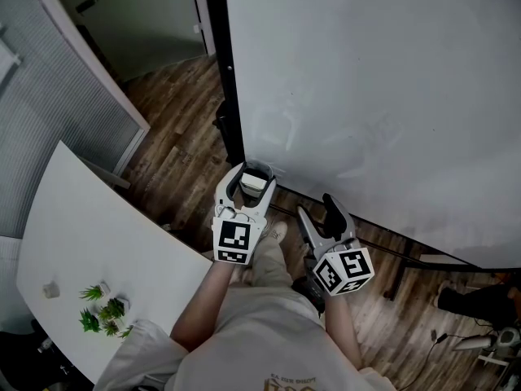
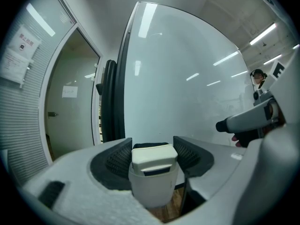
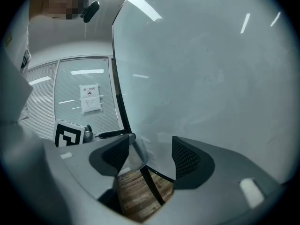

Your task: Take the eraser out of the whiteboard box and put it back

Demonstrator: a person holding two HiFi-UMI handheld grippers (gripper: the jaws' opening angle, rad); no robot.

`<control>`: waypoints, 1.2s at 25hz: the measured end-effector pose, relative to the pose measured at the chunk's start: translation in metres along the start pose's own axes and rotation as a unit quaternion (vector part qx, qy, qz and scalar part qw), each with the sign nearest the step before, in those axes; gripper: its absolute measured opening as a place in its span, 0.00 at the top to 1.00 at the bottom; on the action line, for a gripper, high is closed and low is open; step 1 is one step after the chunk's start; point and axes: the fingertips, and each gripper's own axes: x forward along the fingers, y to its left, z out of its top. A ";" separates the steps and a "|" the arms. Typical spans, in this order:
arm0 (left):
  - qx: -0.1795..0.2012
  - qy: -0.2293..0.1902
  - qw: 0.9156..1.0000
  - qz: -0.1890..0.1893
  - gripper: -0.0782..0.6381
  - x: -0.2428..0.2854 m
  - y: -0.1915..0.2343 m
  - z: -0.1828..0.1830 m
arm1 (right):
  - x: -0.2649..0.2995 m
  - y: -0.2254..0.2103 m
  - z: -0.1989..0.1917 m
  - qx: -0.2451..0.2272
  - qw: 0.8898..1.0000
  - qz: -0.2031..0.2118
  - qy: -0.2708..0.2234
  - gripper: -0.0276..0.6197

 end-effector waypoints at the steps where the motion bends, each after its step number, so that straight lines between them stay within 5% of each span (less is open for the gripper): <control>1: 0.000 0.000 1.000 0.001 0.52 0.000 0.000 0.000 | 0.000 0.000 0.000 0.000 1.000 0.000 0.000 0.51; 30: 0.002 -0.001 1.000 -0.016 0.52 -0.004 -0.004 0.005 | -0.002 0.006 0.005 0.006 1.000 0.004 -0.007 0.53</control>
